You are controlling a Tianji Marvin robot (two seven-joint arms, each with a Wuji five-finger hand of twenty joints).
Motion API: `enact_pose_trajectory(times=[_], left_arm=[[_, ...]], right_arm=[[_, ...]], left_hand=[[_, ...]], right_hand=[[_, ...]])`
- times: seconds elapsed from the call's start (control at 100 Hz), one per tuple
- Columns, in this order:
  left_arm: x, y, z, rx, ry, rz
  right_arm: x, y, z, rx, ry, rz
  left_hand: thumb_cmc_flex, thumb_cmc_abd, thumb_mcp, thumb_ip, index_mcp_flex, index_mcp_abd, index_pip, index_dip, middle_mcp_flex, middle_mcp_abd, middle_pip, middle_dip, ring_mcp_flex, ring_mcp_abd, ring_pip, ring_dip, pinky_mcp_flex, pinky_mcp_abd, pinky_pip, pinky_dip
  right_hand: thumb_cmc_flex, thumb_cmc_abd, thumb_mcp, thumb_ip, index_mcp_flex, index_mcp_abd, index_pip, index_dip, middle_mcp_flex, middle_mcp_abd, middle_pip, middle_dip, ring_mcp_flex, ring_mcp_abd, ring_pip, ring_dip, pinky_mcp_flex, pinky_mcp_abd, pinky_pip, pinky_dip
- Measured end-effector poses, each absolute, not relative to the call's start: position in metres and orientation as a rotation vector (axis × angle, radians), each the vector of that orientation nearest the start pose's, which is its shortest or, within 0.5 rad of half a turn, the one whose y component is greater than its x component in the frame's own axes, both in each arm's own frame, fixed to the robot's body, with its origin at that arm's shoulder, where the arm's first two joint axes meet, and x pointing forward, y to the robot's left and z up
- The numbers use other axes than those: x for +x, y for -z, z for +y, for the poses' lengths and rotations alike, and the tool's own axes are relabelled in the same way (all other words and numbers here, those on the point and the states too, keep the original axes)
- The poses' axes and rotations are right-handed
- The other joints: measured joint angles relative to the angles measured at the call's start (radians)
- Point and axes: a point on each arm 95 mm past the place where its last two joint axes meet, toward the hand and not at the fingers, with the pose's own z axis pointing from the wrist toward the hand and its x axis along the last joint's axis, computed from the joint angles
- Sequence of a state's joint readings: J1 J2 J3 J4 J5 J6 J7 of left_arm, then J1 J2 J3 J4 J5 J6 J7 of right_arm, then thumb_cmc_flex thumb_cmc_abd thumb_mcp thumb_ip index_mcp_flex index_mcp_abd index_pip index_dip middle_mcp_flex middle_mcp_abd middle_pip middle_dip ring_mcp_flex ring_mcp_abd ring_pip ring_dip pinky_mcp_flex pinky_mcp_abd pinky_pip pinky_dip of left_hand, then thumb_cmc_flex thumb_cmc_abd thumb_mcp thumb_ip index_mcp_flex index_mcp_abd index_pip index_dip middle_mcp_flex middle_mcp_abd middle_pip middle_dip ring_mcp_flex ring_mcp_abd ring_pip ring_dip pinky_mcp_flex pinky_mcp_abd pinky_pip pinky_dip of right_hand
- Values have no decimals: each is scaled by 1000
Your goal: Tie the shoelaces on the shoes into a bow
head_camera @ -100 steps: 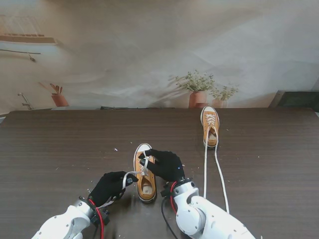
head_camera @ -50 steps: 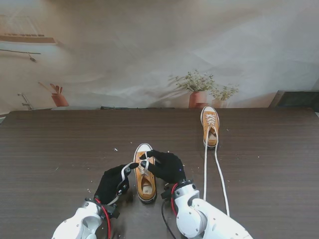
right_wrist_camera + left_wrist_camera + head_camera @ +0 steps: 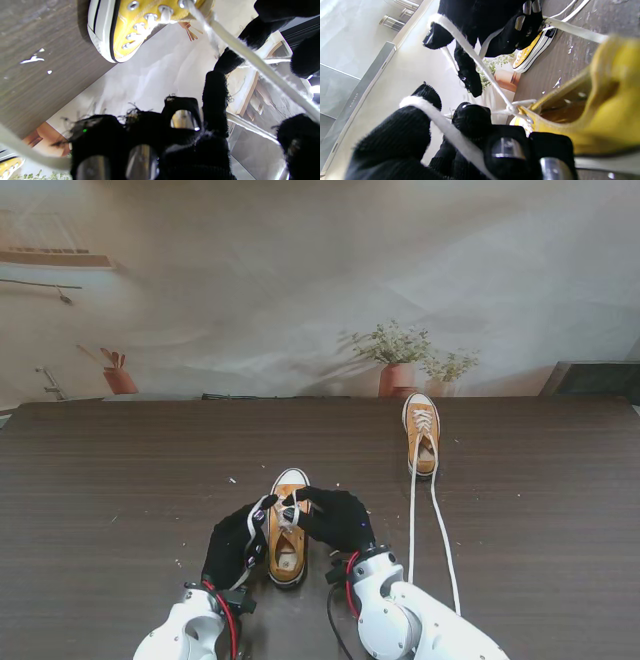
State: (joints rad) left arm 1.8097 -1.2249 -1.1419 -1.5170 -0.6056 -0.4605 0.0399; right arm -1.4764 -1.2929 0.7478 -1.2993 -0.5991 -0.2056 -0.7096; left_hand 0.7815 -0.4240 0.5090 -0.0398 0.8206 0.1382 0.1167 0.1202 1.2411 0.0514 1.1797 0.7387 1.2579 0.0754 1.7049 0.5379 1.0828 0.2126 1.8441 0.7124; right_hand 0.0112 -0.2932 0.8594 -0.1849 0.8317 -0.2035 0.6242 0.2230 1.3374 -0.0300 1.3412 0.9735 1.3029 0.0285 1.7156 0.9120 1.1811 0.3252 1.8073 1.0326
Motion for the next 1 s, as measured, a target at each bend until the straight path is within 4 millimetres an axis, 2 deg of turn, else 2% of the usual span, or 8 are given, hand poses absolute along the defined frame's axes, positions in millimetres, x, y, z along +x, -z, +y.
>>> enact_pose_trajectory(times=[0.15,0.29,0.55,0.74,1.0], left_arm=[[303,412,-45,-2463,2482,-189],[305,412,-48,-2381,2468,-55],[308,416,-53,-2236,2457,93],[309,417,-55,-2135,2465,180],[307,414,-57,-1993,2455,307]], right_arm=[[338,389,150,-1785,2701,-1196],[337,383,153,-1816,2557,-1209],[335,376,152,-1836,2534,-1187],[333,377,155,-1826,2515,-1213],[334,374,160,-1802,2502,-1289]], left_hand=[[0,-4,0,0,-1,0,-1,0,0,0,-1,0,0,0,0,0,0,0,0,-5],[0,-25,12,0,-12,0,-4,0,0,0,-10,0,0,2,-1,0,0,0,0,-6],[0,-60,22,-1,-12,0,-8,0,0,1,-11,0,-1,2,-2,0,0,0,0,-8],[0,-73,39,-10,-12,0,-11,0,0,1,-11,0,-1,3,-2,-1,0,0,0,-8],[0,-74,50,-10,-12,0,-11,0,0,1,-12,0,-1,3,-2,-1,0,0,0,-8]], right_hand=[[11,-13,0,0,59,37,0,-8,0,0,0,0,0,0,0,0,0,0,0,0],[32,-21,-1,0,116,68,20,-8,0,0,0,0,0,0,0,0,0,0,0,0],[60,-25,-22,0,153,86,52,-8,0,0,0,0,0,0,0,0,0,0,0,0],[61,-82,-18,0,160,100,60,-8,0,0,0,0,0,0,0,0,0,0,0,-1],[61,-176,73,0,184,120,84,40,0,0,0,0,0,0,0,0,0,-2,0,-8]])
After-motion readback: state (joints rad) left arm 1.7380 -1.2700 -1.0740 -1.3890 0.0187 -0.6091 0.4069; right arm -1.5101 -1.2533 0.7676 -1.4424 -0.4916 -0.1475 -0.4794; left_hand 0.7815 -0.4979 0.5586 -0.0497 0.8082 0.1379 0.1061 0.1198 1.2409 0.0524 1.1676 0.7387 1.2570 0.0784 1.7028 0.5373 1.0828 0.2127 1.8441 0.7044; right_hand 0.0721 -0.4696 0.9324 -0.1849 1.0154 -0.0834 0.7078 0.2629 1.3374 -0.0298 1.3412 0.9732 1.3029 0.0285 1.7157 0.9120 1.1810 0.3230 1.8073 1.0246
